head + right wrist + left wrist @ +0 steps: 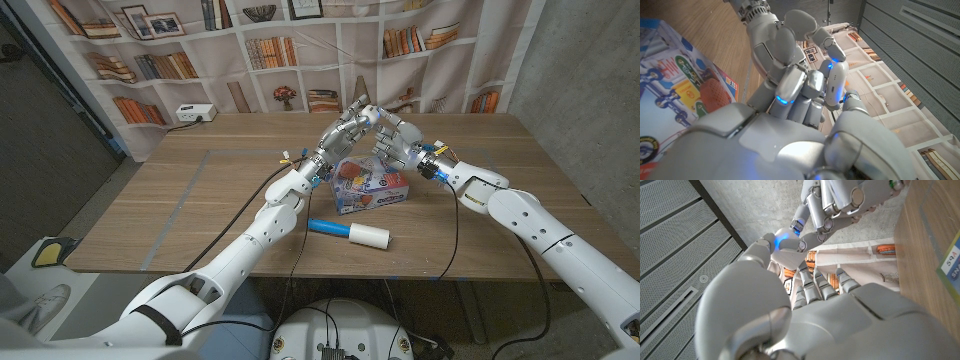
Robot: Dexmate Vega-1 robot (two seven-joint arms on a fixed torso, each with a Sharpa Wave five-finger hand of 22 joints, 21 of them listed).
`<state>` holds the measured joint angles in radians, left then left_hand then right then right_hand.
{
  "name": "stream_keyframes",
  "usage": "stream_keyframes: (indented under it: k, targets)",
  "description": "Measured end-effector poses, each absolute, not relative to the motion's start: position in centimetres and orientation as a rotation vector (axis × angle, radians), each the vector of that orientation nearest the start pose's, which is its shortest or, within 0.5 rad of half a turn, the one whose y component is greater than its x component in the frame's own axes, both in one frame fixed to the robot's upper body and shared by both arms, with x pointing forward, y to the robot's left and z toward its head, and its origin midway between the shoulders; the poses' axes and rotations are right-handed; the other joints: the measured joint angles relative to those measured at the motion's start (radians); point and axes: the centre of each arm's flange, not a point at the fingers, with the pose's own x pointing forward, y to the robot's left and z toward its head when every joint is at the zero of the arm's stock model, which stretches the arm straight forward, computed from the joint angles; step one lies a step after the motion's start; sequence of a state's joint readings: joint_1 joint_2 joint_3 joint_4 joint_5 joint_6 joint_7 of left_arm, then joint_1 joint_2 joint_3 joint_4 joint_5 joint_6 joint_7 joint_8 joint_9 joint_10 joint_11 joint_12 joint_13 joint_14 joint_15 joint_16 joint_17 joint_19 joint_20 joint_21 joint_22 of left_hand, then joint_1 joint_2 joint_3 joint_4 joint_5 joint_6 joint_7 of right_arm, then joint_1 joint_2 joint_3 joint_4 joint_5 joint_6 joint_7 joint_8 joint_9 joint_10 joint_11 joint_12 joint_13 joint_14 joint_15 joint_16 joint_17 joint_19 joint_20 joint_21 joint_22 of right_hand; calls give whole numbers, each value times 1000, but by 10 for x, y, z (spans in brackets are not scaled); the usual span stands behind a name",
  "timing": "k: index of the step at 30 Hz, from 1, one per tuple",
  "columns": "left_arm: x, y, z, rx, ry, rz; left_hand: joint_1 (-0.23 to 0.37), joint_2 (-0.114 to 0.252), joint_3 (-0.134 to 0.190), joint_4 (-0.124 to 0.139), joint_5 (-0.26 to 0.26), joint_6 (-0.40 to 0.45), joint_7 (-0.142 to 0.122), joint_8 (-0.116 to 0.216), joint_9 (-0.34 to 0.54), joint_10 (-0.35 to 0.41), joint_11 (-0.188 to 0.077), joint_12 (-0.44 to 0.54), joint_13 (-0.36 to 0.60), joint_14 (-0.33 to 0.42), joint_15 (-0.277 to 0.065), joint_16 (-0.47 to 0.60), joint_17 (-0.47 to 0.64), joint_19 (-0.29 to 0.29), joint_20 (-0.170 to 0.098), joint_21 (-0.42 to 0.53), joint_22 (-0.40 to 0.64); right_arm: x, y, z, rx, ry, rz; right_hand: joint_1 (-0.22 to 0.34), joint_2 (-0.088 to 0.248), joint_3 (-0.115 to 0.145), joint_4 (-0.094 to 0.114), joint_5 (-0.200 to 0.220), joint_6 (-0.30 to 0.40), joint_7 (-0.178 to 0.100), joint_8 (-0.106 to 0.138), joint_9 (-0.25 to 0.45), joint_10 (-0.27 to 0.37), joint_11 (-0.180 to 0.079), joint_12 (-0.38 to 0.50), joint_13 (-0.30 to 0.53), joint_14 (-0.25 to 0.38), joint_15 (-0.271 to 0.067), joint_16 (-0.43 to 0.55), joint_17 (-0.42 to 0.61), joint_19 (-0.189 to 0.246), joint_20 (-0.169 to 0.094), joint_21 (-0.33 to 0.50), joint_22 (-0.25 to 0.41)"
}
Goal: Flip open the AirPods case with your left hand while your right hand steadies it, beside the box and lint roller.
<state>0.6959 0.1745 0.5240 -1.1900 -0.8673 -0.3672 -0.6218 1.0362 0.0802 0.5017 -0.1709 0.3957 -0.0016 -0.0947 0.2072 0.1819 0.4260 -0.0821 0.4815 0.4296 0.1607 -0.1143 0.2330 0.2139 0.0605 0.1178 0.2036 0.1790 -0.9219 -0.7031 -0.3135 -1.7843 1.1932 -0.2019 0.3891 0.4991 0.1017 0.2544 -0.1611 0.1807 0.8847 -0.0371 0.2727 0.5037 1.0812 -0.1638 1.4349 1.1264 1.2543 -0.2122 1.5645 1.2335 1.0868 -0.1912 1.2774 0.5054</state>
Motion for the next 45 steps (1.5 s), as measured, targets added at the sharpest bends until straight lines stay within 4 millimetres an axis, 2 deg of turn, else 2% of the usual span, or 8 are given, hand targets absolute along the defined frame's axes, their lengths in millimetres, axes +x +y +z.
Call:
stream_keyframes:
  k: [10, 13, 15, 19, 25, 32, 41, 45]
  targets:
    - [616, 64, 13, -280, -746, -995, 2, -2, 2, 2, 4, 0, 0, 0, 0, 0, 0, 1, 0, 0, 0, 0, 0, 0, 0, 0, 0, 555, -204, 24, 265, -369, 930, 5, -5, 16, 7, 0, -4, 4, -34, -33, 5, -5, -4, 11, 0, 0, 0, 0, -11, 4, 11, 2]
    - [616, 63, 14, -279, -745, -996, 2, -2, 2, 2, 4, 0, 0, 0, 0, 0, 0, 1, 0, 0, 0, 0, 0, 0, 0, 0, 0, 555, -204, 24, 267, -370, 932, 21, 11, 41, 4, 0, 5, -4, -41, -45, 7, -7, -11, 12, -1, -1, 0, 0, -22, 7, 19, 4]
    - [615, 63, 14, -277, -745, -998, 2, -3, 2, 2, 4, 0, 0, 0, 0, 3, 3, 1, 0, 0, 0, 0, 0, 0, 0, 0, 0, 556, -204, 24, 268, -370, 932, 42, 31, 64, 3, 0, 47, 4, -43, -58, -13, -25, -12, 15, -5, -5, 0, 0, -31, 9, 28, 8]
    - [615, 62, 14, -277, -745, -997, 1, -2, 2, 2, 4, 0, 0, 0, 0, 4, 3, 1, 0, 0, 0, 0, 0, 0, 0, 0, 0, 556, -203, 24, 272, -374, 935, 67, 49, 100, 3, 0, 71, -11, -46, -62, -8, -30, -10, 38, -7, -3, -5, 0, -46, 17, 42, 15]
    - [615, 62, 14, -276, -744, -999, 0, -1, 1, 2, 4, 0, 0, 0, 0, 4, 4, 1, 0, 4, -4, 0, 0, 0, 0, 0, 0, 556, -204, 24, 275, -384, 940, 107, 54, 141, -3, -4, 88, -27, -27, -56, -6, -32, 4, 69, -7, -3, -5, 0, -58, 23, 54, 21]
    - [615, 61, 13, -274, -741, -1000, -2, -2, 1, 2, 8, 0, 0, 0, 0, 7, 7, 1, 0, 4, -4, -5, 0, 0, 0, 0, 0, 556, -203, 24, 279, -389, 942, 169, 13, 166, 22, 1, 95, -23, 4, -39, 0, -26, 21, 86, -7, -3, -5, 0, -59, 23, 73, 18]
    - [616, 59, 11, -268, -734, -1007, -14, -5, -3, 6, 8, 5, -16, -4, 0, 7, 7, -12, 0, -1, 1, -5, 3, 0, 0, 0, 0, 557, -204, 22, 288, -389, 944, 200, 1, 177, 33, 1, 102, -17, 6, -33, 7, -19, 45, 99, 0, -3, -5, 0, -66, 27, 93, 26]
    - [616, 58, 11, -263, -732, -1010, -24, -14, -3, 6, 8, 5, -27, -4, 0, 15, -7, -26, 1, -4, 4, -9, 3, -5, 5, 0, 0, 557, -204, 22, 290, -389, 945, 206, -5, 180, 35, 1, 105, -16, 6, -34, 11, -16, 52, 103, 6, -2, -5, 0, -66, 27, 100, 30]
